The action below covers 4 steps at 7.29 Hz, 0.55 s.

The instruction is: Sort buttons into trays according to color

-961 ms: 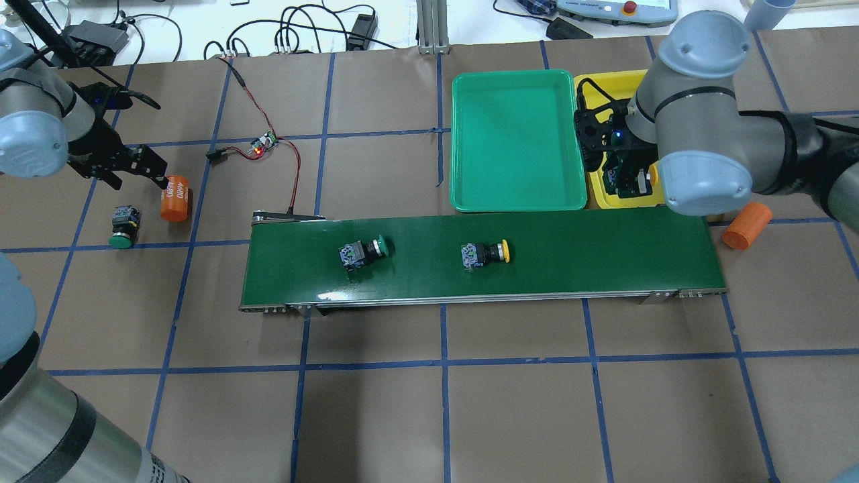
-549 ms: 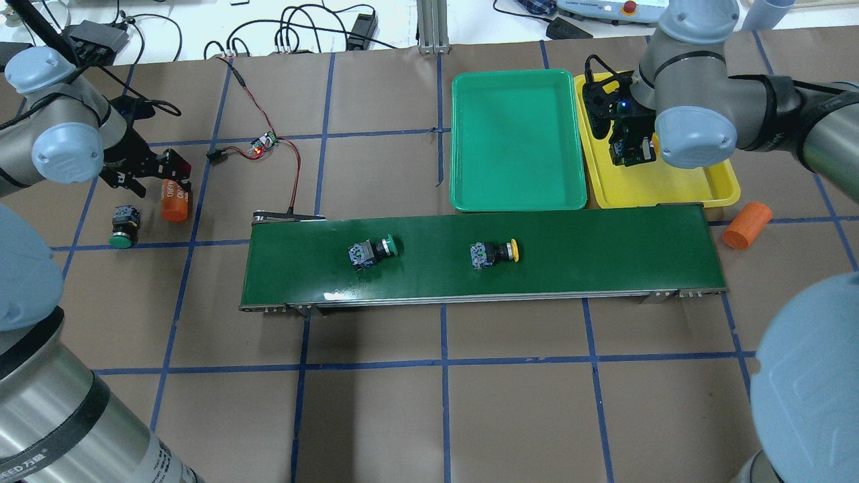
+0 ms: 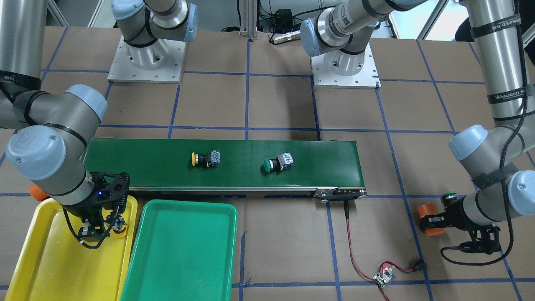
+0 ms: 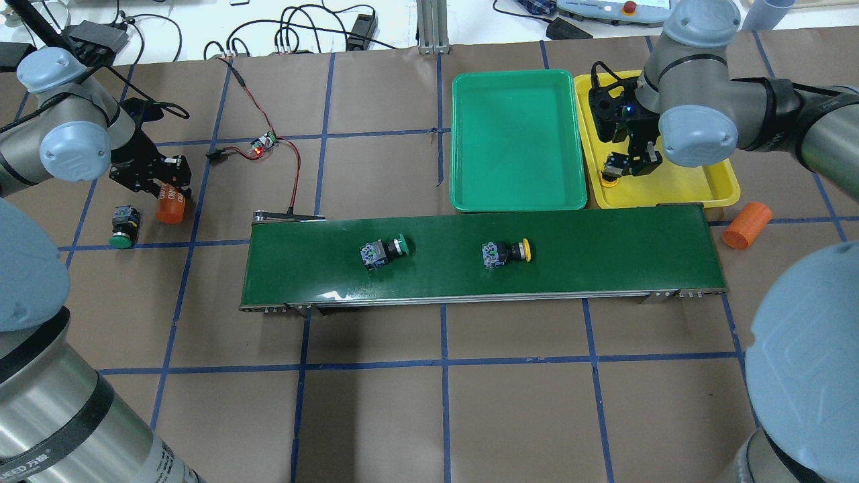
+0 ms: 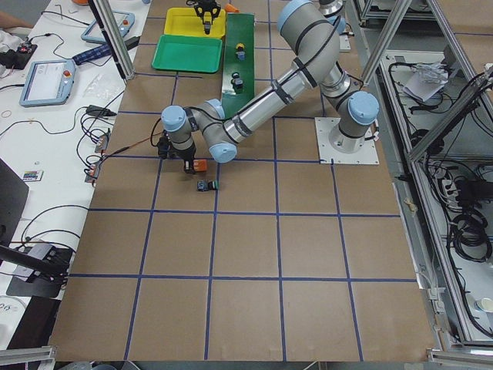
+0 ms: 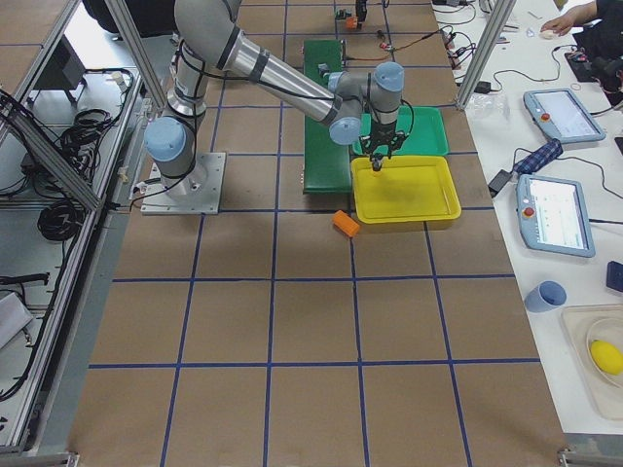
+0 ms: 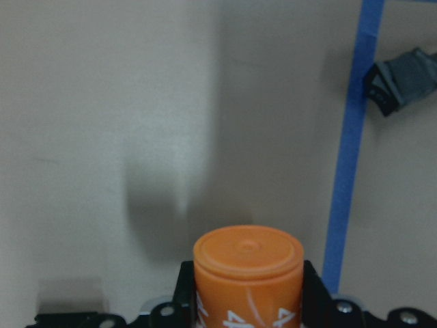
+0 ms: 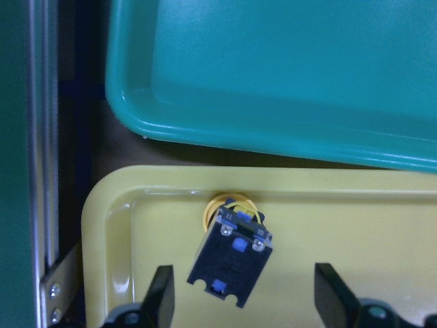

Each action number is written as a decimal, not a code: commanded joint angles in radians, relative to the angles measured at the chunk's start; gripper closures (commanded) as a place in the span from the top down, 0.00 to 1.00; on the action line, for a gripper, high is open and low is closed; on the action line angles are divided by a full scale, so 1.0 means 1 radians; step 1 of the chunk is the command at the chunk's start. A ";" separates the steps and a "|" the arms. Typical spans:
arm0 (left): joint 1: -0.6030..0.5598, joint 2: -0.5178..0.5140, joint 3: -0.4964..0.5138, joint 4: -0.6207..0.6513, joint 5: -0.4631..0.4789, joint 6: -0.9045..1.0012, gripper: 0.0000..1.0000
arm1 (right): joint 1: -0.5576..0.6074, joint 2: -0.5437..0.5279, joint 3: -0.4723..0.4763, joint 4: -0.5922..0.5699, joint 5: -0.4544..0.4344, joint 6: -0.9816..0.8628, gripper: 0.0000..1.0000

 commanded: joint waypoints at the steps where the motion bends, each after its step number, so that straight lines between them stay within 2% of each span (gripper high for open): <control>1: -0.027 0.080 -0.030 -0.059 0.000 0.120 0.00 | 0.005 -0.091 0.003 0.151 0.003 0.008 1.00; 3: -0.209 0.231 -0.189 -0.065 0.023 0.261 0.00 | 0.009 -0.194 0.005 0.300 0.012 0.061 1.00; 4: -0.263 0.305 -0.284 -0.052 0.014 0.405 0.00 | 0.018 -0.240 0.037 0.367 0.043 0.101 1.00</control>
